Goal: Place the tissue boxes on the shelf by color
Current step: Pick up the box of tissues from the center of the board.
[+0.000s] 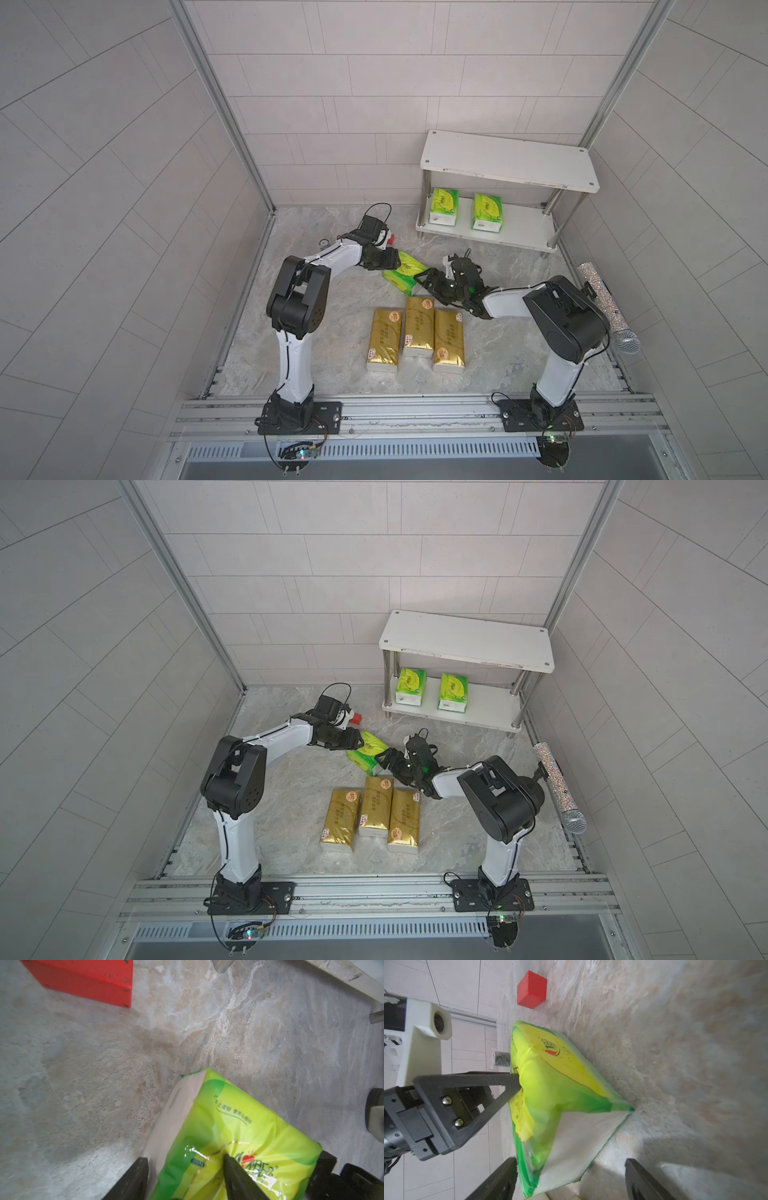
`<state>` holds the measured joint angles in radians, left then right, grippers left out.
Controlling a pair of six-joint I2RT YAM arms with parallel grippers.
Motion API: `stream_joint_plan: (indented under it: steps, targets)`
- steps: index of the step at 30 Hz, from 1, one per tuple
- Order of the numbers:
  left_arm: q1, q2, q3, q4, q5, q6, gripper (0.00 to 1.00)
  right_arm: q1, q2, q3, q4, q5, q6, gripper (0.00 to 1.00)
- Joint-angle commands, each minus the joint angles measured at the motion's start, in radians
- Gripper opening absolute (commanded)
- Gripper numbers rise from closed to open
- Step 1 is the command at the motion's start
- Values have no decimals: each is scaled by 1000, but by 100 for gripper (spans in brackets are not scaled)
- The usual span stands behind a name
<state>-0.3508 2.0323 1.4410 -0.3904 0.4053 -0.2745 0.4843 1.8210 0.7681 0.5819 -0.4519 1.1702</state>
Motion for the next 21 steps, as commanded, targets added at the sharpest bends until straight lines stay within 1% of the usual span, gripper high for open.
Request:
stream_joint_plan:
  steps: [1,11,16,21]
  targets:
    - [25,97,-62,-135,-147,3,63,7,31,12,83,0,44,85]
    - [23,96,-66,-132,-125,0,63,14,124,40,188,1,107,85]
    - [19,92,-70,-127,-109,0,62,19,167,78,229,7,127,85]
    - [13,93,-64,-127,-106,-1,62,22,185,96,266,19,145,77]
